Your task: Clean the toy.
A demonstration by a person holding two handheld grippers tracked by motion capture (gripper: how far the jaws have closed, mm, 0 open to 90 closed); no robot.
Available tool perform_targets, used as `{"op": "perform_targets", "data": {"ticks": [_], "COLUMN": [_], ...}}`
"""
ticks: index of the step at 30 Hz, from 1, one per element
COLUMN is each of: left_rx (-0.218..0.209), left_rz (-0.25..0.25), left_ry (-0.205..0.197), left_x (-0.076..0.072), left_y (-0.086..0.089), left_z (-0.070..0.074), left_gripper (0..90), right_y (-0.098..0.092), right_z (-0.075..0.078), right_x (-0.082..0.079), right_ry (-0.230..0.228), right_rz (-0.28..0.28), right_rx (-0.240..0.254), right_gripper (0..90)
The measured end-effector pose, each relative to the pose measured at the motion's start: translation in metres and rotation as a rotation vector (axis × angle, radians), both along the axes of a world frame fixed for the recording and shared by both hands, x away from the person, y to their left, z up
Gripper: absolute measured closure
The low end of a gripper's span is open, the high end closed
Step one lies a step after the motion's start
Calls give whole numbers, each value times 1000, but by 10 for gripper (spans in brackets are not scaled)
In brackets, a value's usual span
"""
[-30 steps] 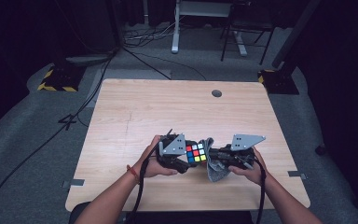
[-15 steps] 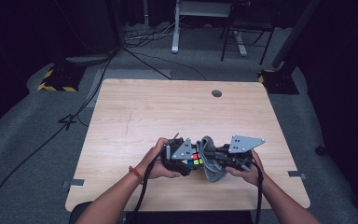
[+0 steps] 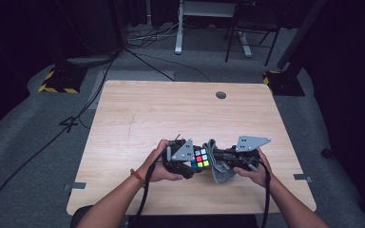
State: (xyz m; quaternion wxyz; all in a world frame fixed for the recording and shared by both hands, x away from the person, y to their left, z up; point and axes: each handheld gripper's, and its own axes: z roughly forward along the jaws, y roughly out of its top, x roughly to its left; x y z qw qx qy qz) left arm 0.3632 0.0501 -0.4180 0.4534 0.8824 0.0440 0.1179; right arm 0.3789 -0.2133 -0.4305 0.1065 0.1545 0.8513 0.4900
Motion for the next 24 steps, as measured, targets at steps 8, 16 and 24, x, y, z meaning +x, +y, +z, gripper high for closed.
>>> {"op": "perform_targets", "data": {"ticks": [8,16,24], "left_rx": [32,40,-58], "left_rz": [10,-3,-3], "left_ry": [4,2,-21], "left_x": [2,2,-1], "left_y": [-4,-3,8], "left_z": [-5,-5,10], "left_gripper": [342,342,343], "right_y": [6,11,1], "right_z": [7,12,-5], "right_x": [-6,-11,5], "right_ry": [-8,-36,37], "right_rz": [33,47,2], "right_rx": [62,43,-15], "right_gripper": [839,839,839]}}
